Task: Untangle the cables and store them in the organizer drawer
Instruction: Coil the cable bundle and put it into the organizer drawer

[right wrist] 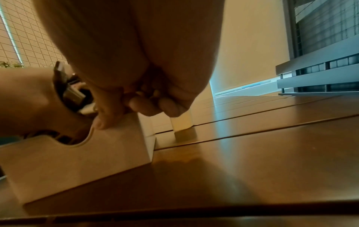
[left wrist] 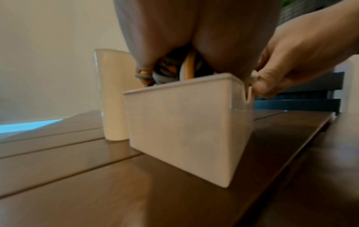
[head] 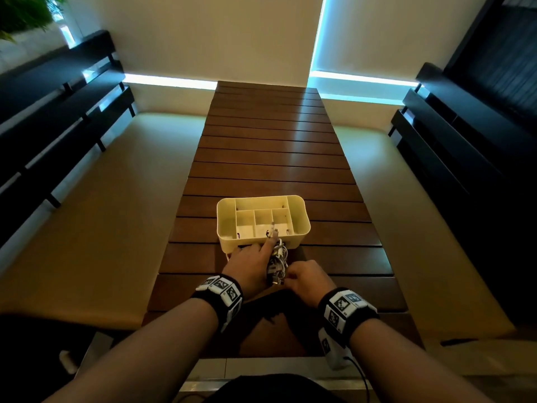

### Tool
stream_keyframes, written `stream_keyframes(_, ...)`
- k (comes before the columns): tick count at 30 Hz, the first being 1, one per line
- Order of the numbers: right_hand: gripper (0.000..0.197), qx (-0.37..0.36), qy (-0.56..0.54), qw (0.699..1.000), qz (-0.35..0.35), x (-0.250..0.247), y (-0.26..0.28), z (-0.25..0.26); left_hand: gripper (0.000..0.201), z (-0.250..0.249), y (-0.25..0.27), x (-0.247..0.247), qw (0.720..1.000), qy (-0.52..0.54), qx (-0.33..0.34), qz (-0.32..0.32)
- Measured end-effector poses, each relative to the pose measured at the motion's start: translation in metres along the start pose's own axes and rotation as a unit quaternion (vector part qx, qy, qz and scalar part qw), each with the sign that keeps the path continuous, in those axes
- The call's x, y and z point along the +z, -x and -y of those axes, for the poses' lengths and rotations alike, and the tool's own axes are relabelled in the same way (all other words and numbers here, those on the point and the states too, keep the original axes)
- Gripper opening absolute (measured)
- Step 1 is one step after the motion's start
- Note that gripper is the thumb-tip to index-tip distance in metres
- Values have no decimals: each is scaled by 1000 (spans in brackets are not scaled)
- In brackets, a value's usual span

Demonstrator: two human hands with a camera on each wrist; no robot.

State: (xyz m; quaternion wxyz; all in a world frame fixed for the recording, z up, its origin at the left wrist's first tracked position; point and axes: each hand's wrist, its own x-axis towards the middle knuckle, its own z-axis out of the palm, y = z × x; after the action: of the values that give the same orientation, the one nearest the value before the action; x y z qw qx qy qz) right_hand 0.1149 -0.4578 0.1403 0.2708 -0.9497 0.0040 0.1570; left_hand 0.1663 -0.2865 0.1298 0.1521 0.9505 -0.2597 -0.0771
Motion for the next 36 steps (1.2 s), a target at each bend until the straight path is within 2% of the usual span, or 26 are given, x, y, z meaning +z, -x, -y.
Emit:
stream_keyframes(2,15,7,39,999,-25,1,0,2,96,1,1,6,999,-30,6,-20)
stream_keyframes(6,19,11,29,999,-45,8,4,6,98,1,1,9,997,-50,-13,-61)
stream_keyframes(11,19,11,22,999,-47,12,7,6,107,-1,3,6,996,-54,-29,-60)
stream_keyframes(13,17,2,10,999,-49,14,10,6,100,-2,5,2,996,-58,-31,-61)
stream_keyframes(16,17,-19,2,998,-52,18,15,7,79,-4,8,-6,995,-49,-24,-87)
stream_keyframes(18,19,-16,10,998,-52,22,17,7,76,-6,11,-9,994,-33,-27,-96)
stream_keyframes(22,19,-14,23,998,-57,27,17,9,78,-6,14,-7,995,-15,-22,-98)
stream_keyframes(28,15,-45,-39,998,7,18,10,1,81,-3,6,-7,996,7,9,-93)
stream_keyframes(33,11,-3,-48,996,73,-4,9,7,90,-3,-1,0,996,-65,30,-55)
stream_keyframes(34,11,14,-50,996,67,-12,9,8,91,-4,-4,1,996,-71,26,-49)
stream_keyframes(36,18,42,-89,995,13,-27,10,8,95,-4,-9,1,997,-65,14,-41)
